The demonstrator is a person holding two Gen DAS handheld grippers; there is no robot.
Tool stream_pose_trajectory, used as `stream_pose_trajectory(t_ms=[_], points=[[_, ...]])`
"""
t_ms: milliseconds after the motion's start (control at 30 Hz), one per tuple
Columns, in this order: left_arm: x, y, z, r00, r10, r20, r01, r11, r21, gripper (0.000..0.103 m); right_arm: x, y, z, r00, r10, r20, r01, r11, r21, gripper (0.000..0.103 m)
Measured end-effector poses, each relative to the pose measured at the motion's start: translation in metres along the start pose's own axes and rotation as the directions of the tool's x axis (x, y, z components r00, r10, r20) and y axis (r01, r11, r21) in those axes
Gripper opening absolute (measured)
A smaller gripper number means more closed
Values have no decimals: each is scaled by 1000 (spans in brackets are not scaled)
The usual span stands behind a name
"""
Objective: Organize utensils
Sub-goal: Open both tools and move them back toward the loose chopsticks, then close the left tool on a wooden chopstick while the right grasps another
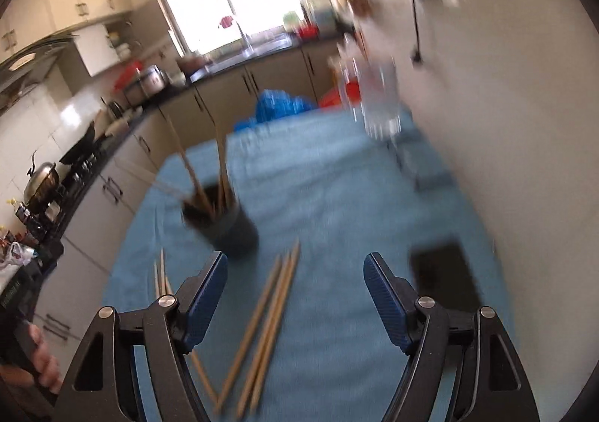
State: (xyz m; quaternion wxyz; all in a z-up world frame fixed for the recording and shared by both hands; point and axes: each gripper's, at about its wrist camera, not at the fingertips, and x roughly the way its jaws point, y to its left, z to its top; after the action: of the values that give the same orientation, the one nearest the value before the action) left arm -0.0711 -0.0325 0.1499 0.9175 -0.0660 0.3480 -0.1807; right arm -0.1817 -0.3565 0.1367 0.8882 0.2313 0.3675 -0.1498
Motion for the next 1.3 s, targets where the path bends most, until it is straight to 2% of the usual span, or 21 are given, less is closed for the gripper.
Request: stream_pose_trajectory(t_ms=[67,100,133,200,333,400,467,533,600,667,700,733,767,833,900,933,1000,1067,1133,1200,1300], points=[[9,18,-22,993,-6,-120,0,999,-55,78,10,-7,-16,997,-1,-73,4,999,45,77],[11,27,-30,989,-17,-147,5,996,-87,78,14,-8,-22,995,-4,-101,11,998,62,73],[12,36,-37,987,-20,-159,2,994,-113,78,18,-8,-27,992,-17,-121,25,998,60,64],[21,48,-45,979,-18,-205,-8,992,-126,78,24,0,-32,988,-35,-152,40,999,28,56],[36,59,-45,960,20,-278,-48,995,-92,78,25,10,-37,986,-14,-163,18,1000,25,56],[48,57,-43,942,28,-335,-47,998,-49,77,26,14,-37,986,-10,-168,12,1000,16,56],[58,57,-39,926,18,-377,-35,999,-40,72,24,14,-37,986,-3,-167,9,999,37,56],[76,56,-33,902,1,-431,-27,998,-54,66,27,12,-34,983,-4,-182,15,998,59,56],[91,55,-27,890,8,-457,-39,997,-60,62,28,9,-33,982,-9,-190,23,997,74,56],[110,53,-20,868,1,-496,-39,997,-65,55,29,5,-32,980,-5,-200,22,996,84,56],[119,50,-17,860,-6,-511,-36,997,-72,46,29,4,-32,979,-4,-201,22,996,87,56],[126,48,-15,852,-5,-524,-40,996,-74,41,28,3,-32,979,-8,-201,26,996,86,55],[135,47,-14,839,-13,-544,-42,995,-88,40,28,2,-31,979,-5,-202,23,996,86,54],[150,46,-11,817,-36,-576,-41,992,-122,28,27,0,-30,979,-2,-202,20,996,87,53],[162,44,-10,799,-36,-600,-54,990,-132,25,26,-3,-29,980,-5,-198,23,996,88,52],[167,42,-10,793,-40,-608,-54,989,-135,17,25,-5,-28,981,-3,-196,21,996,91,49],[174,38,-10,783,-30,-621,-62,990,-126,12,24,-9,-27,981,0,-193,19,995,98,46],[180,34,-10,777,-17,-630,-74,990,-119,12,23,-14,-26,981,2,-193,20,994,109,44],[185,32,-8,779,-5,-627,-87,989,-116,12,24,-18,-26,980,2,-197,22,993,119,43],[191,28,-6,769,3,-639,-92,990,-107,12,24,-23,-25,980,3,-199,24,991,130,43],[198,22,-3,765,34,-644,-101,993,-68,12,26,-26,-25,979,5,-205,24,990,137,43]])
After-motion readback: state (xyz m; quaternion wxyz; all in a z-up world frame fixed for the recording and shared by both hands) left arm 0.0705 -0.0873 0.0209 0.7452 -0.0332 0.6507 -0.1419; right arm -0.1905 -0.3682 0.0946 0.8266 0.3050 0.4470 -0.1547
